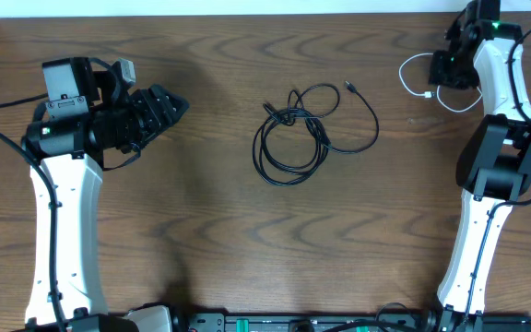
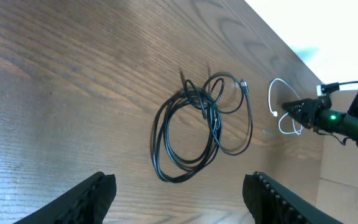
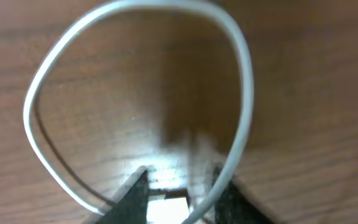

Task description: Untangle cables

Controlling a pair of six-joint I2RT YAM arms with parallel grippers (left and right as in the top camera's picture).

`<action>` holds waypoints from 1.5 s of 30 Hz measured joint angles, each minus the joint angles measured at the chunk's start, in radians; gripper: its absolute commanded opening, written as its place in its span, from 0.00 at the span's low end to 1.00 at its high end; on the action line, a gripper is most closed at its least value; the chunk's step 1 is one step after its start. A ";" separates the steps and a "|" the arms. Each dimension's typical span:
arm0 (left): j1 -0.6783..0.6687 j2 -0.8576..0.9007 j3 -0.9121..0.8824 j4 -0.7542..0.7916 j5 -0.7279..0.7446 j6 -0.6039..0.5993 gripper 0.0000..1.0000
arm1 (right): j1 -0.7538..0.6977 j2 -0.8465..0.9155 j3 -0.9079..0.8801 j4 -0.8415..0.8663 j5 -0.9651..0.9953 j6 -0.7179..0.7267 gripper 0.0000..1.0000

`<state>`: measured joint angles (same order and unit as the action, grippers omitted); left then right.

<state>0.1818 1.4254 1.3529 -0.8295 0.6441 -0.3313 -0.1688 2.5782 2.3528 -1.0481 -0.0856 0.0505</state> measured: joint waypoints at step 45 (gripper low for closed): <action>-0.209 0.022 0.000 0.002 -0.056 0.080 0.76 | -0.152 -0.067 0.263 -0.161 -0.225 0.096 0.99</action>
<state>-0.0269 1.4471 1.3525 -0.8280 0.5877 -0.2516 -0.3206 2.5111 2.6160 -1.2095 -0.3107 0.1467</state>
